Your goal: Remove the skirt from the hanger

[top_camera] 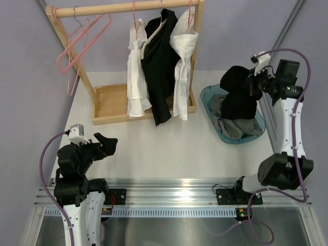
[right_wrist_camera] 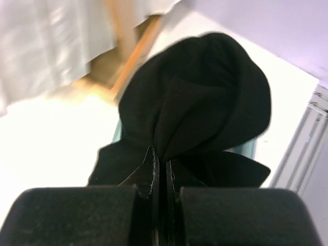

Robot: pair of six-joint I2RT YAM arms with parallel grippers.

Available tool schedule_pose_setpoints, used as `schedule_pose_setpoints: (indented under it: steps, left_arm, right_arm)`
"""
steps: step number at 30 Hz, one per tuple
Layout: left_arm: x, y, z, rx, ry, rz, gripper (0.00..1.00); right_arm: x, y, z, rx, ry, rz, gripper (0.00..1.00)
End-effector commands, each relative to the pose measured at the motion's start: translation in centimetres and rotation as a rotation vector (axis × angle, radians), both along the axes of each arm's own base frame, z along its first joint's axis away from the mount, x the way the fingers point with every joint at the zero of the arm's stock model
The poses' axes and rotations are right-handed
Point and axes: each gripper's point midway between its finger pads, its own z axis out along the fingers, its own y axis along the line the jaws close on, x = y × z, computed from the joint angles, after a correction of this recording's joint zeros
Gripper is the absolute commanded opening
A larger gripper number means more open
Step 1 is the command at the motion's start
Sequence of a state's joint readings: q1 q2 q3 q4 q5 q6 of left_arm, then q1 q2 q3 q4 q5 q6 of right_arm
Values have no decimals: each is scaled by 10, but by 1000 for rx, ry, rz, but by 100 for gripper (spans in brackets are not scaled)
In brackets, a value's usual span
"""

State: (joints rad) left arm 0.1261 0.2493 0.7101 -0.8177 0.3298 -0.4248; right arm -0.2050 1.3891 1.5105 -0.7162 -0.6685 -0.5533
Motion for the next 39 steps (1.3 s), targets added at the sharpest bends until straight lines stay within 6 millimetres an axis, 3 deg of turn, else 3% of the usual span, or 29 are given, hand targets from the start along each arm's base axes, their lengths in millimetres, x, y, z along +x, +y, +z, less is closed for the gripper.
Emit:
schedule_pose_setpoints:
  steps: [1, 6, 10, 13, 22, 24, 28, 31, 34, 38, 39]
  left_arm:
    - [2, -5, 7, -17, -45, -25, 99]
    - [0, -4, 5, -8, -42, -19, 99]
    - [-2, -3, 5, -3, -40, -14, 99]
    - [-1, -3, 3, -2, -40, -16, 99]
    - [1, -4, 0, -4, -22, -26, 99]
    - [1, -4, 0, -4, -24, -24, 99]
    - [1, -3, -1, -4, -22, -19, 99]
    - [1, -3, -1, -6, -19, -17, 99]
    - [1, -3, -2, -5, -19, -16, 99]
    - [1, -2, -2, -5, -17, -14, 99]
    - [1, -2, -1, -5, -19, -14, 99]
  right_arm:
    - [38, -3, 26, 138, -38, -10, 0]
    - [70, -11, 5, 189, 11, -62, 0]
    - [79, -16, -34, 195, 94, -83, 0]
    - [76, -15, -64, 189, 160, -73, 0]
    - [41, 2, -189, 113, 520, -37, 1]
    - [38, -1, -215, 88, 600, -52, 1]
    - [36, -17, -250, 13, 704, -124, 4]
    - [34, -26, -266, -31, 736, -144, 13]
    - [33, -25, -267, -28, 742, -145, 24]
    - [33, -25, -251, -38, 716, -123, 36]
    - [36, -26, -235, -47, 680, -124, 39]
